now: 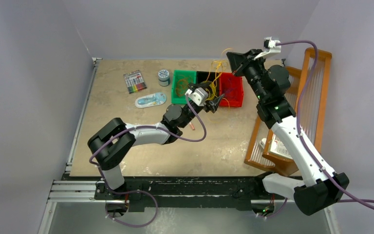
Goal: Untangle the cables
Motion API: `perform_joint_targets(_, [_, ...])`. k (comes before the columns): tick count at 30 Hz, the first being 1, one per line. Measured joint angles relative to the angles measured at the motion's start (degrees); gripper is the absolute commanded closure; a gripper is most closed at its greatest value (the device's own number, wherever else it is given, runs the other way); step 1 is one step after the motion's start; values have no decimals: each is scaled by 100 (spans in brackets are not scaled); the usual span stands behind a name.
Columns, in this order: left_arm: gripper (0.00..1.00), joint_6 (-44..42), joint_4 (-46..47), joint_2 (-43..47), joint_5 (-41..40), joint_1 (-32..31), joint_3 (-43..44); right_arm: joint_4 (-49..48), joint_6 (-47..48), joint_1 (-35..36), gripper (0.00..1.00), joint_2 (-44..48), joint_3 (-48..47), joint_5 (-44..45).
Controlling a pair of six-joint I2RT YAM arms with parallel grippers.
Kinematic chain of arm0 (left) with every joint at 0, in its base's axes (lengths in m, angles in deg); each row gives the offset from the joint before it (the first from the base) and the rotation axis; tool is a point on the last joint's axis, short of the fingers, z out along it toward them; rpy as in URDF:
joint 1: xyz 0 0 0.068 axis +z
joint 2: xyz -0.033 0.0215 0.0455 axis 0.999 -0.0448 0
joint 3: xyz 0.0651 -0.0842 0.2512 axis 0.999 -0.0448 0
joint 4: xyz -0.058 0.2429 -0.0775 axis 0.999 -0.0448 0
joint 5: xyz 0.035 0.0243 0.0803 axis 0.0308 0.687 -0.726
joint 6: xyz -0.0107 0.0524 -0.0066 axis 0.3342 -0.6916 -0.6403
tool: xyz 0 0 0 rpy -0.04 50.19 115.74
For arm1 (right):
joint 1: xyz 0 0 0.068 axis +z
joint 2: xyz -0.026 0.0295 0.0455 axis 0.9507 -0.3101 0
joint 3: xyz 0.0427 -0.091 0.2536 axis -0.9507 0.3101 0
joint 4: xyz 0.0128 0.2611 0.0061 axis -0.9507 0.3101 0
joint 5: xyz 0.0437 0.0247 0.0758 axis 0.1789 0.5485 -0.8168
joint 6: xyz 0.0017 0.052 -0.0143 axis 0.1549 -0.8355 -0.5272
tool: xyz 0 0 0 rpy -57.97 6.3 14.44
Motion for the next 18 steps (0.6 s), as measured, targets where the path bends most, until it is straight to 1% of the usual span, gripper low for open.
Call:
perform_joint_targets(7, [30, -101, 35, 0, -195, 55, 0, 11, 17, 0, 100, 0, 0, -4])
perform_joint_targets(10, [32, -151, 33, 0, -210, 90, 2, 11, 17, 0, 100, 0, 0, -92])
perform_joint_targets(16, [41, -129, 35, -212, -214, 225, 249, 7, -2, 0, 100, 63, 44, -284])
perform_joint_targets(18, [50, -48, 35, -339, -201, 282, 367, 7, -4, 0, 100, 101, 59, -313])
